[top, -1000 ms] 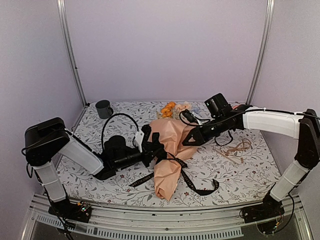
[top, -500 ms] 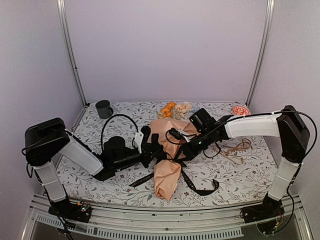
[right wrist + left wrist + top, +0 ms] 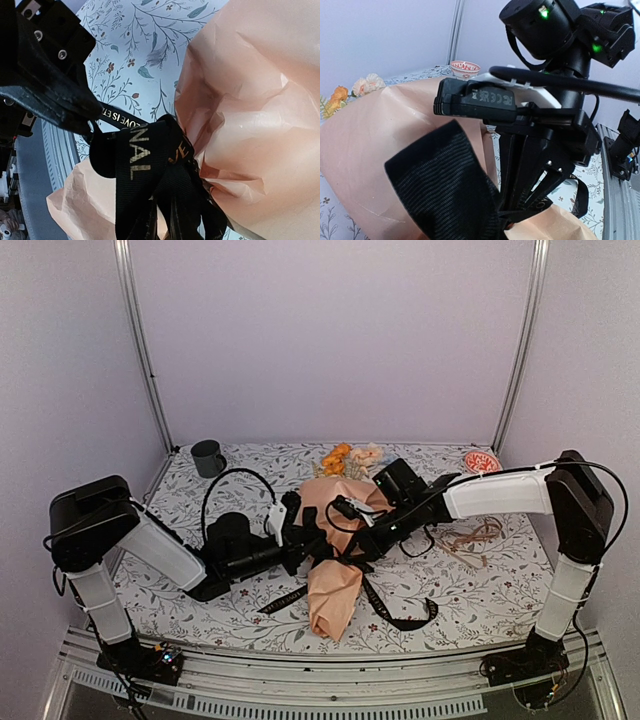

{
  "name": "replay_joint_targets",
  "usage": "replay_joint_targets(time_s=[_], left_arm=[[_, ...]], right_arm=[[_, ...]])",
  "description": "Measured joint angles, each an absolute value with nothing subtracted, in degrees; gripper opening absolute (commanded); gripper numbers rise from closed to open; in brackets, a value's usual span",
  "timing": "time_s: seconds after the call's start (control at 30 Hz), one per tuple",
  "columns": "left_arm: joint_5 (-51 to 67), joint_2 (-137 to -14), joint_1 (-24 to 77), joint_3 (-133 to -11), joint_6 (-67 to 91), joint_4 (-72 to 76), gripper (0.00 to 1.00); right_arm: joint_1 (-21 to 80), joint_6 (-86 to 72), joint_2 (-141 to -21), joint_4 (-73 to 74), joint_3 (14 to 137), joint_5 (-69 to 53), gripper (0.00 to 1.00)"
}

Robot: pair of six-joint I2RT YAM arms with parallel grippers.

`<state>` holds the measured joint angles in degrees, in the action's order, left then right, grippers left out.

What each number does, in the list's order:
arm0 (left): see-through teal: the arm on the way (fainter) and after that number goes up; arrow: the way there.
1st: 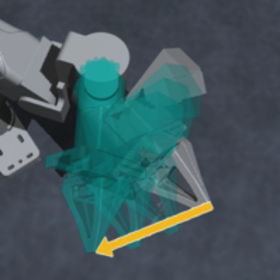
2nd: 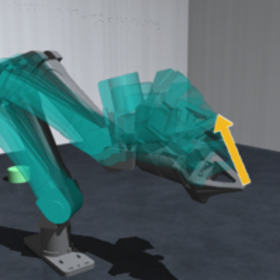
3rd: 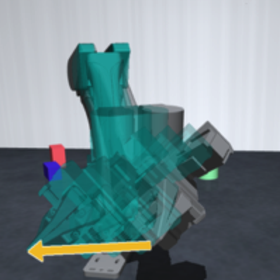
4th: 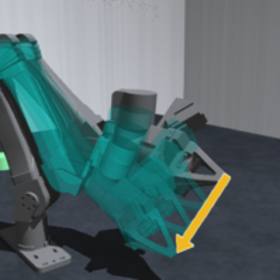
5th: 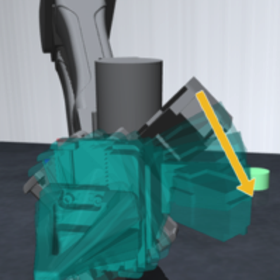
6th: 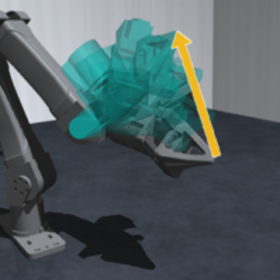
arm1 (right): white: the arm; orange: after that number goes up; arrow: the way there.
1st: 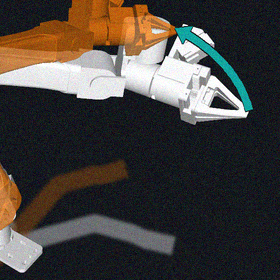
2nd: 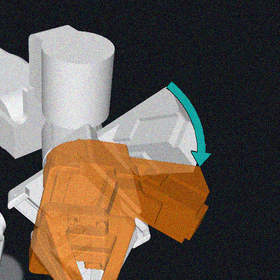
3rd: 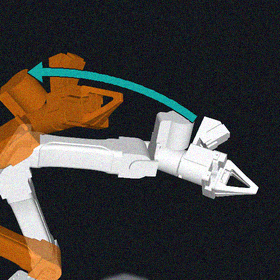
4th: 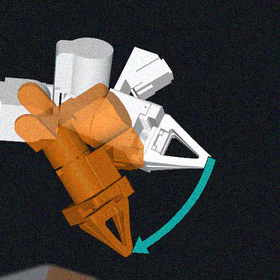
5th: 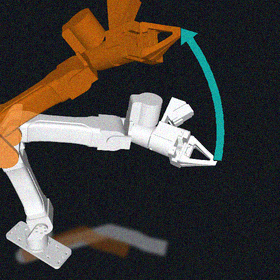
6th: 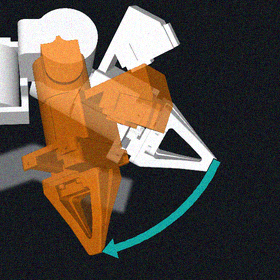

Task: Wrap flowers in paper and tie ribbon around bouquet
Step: Tie the half-tied ribbon around the folded bouquet.

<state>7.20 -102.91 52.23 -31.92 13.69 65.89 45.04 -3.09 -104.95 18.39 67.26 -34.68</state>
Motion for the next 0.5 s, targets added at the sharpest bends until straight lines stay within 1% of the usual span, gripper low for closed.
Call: replay_joint_targets(time_s=[0.2,0.23,0.33,0.5], left_arm=[[7.3,-102.9,51.9,-31.9,14.0,66.7,0.00],[7.4,-102.9,51.9,-31.8,14.0,66.8,0.00],[7.5,-102.9,51.7,-31.5,14.4,67.1,0.00],[8.0,-103.7,51.4,-31.2,15.1,67.7,0.00]], right_arm=[[45.3,-1.2,-105.5,18.0,68.1,-33.7,0.18],[45.3,-0.9,-106.0,18.0,68.6,-33.5,0.23],[45.3,0.8,-107.1,18.1,70.2,-32.9,0.30],[45.3,3.4,-108.8,19.1,72.6,-32.7,0.32]])
